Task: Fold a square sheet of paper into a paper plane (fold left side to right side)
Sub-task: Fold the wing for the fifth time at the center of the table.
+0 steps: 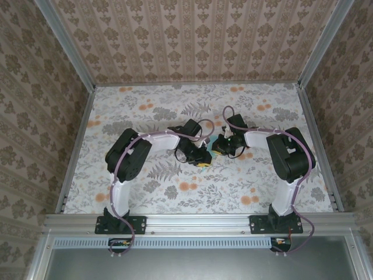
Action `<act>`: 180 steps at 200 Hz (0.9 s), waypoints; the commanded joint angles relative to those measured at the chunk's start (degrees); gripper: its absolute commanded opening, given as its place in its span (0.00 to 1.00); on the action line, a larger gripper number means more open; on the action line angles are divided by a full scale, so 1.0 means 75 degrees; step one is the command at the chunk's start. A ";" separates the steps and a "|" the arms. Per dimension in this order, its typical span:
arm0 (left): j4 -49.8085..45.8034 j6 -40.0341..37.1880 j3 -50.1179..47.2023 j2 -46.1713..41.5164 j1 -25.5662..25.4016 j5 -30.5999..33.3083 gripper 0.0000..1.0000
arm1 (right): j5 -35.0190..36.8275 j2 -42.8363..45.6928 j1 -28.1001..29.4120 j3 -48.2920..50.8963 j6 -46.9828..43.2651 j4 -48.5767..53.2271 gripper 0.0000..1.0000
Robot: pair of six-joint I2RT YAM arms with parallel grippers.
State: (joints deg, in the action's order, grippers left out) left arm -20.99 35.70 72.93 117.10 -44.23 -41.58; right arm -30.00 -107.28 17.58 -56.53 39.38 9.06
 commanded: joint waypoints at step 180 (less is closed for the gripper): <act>-0.0075 -0.0272 -0.1632 -0.1304 -0.0162 0.0281 0.23 | 0.0522 -0.0080 0.0004 -0.0175 -0.0063 0.0369 0.14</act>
State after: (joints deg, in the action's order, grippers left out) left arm -18.09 34.65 62.35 110.48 -45.04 -40.58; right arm -30.06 -107.53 17.58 -57.08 39.20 9.63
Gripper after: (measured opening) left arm 0.224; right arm 0.134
